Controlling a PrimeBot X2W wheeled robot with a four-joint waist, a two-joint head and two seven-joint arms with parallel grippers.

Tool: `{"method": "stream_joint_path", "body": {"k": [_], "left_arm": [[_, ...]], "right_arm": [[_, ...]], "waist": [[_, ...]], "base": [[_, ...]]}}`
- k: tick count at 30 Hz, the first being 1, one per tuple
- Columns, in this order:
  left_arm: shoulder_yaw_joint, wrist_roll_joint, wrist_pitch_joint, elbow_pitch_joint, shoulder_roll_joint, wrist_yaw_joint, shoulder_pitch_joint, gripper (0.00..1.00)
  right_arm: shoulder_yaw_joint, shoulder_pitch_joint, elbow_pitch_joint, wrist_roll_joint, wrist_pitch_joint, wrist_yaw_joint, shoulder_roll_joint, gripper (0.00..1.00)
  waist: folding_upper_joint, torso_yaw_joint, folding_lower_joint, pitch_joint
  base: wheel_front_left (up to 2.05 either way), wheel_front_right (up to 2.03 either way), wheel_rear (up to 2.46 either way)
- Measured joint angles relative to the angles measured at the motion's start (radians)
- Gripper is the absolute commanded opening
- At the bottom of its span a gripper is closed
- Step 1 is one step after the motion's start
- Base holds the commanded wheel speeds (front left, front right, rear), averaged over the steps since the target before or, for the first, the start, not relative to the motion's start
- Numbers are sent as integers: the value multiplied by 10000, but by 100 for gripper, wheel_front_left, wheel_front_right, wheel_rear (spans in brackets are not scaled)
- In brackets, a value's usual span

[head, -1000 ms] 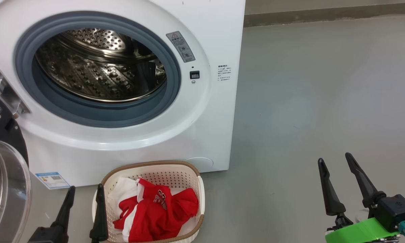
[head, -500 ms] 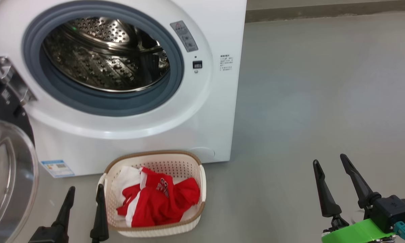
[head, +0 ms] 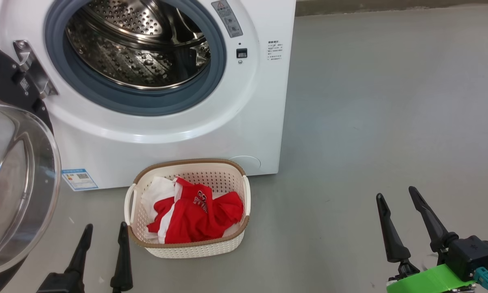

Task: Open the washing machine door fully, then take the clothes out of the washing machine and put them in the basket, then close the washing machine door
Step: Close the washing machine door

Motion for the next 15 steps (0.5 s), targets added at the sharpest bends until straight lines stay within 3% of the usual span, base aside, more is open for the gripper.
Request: {"method": "stream_joint_path", "body": {"k": [15], "left_arm": [[-157,77,90,-487,25,222,-1,100]], "right_arm": [[-6,-3,13,86,0,0,0,100]], "waist": [[0,174,0,209]], "base": [[0,0,0]]}}
